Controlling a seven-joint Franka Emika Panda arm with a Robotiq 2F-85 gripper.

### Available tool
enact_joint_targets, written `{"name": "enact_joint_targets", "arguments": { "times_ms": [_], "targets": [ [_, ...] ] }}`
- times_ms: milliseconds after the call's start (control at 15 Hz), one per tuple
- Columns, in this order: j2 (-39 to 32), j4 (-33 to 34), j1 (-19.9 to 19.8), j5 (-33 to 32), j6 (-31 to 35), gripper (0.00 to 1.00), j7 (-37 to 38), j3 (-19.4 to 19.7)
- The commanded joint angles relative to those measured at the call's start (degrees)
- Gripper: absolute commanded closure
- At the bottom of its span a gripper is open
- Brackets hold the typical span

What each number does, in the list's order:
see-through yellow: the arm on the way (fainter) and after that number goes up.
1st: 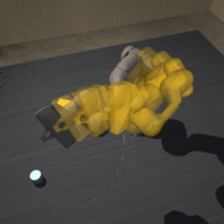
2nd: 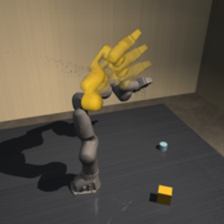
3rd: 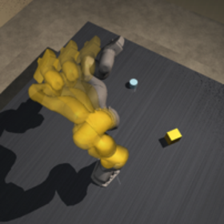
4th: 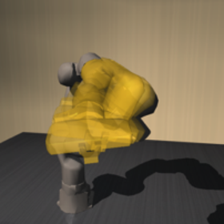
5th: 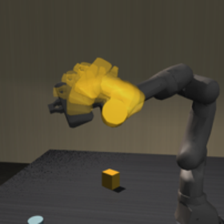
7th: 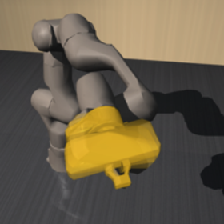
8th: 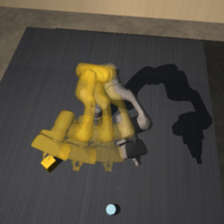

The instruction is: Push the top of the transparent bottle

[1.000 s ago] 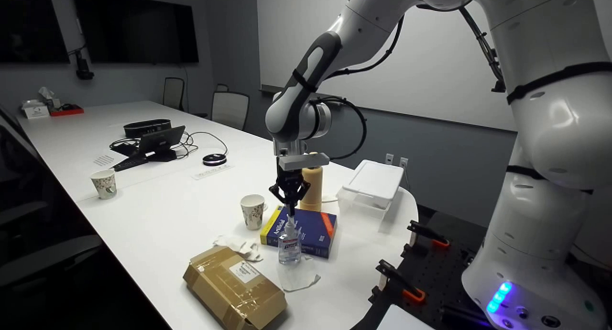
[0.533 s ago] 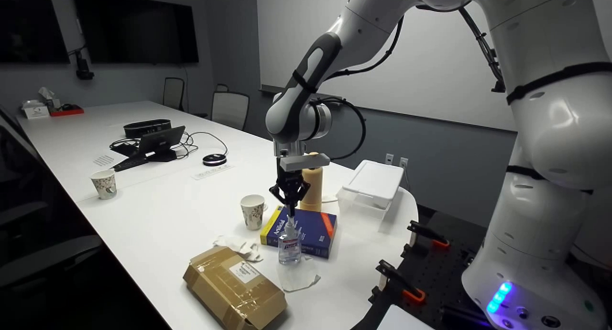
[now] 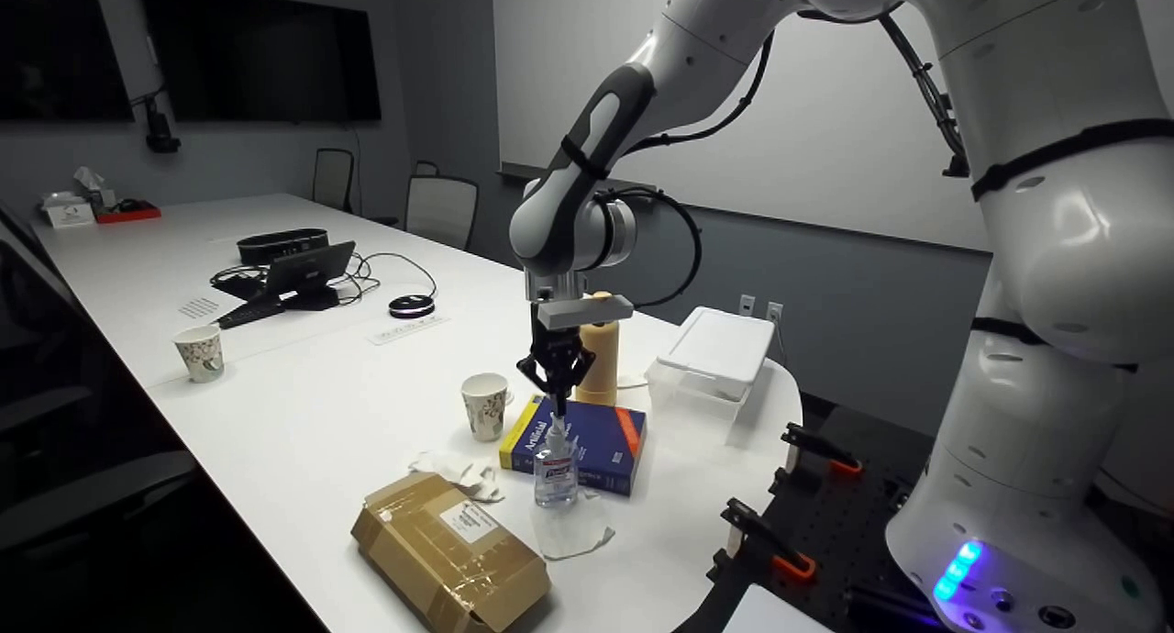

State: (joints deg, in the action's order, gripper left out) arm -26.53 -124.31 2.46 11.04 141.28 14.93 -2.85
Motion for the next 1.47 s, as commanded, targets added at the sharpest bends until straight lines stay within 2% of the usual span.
{"name": "enact_joint_targets", "arguments": {
  "times_ms": [0, 533, 1400],
  "targets": [
    [-2.43, -0.61, 0.86, -0.66, 1.52, 1.0, -0.74, 0.7],
    [-2.44, -0.46, 0.58, -0.41, 1.05, 1.0, -1.1, 0.45],
    [2.46, -0.31, 0.02, 0.8, -2.25, 1.0, -0.96, -0.04]
  ]
}}
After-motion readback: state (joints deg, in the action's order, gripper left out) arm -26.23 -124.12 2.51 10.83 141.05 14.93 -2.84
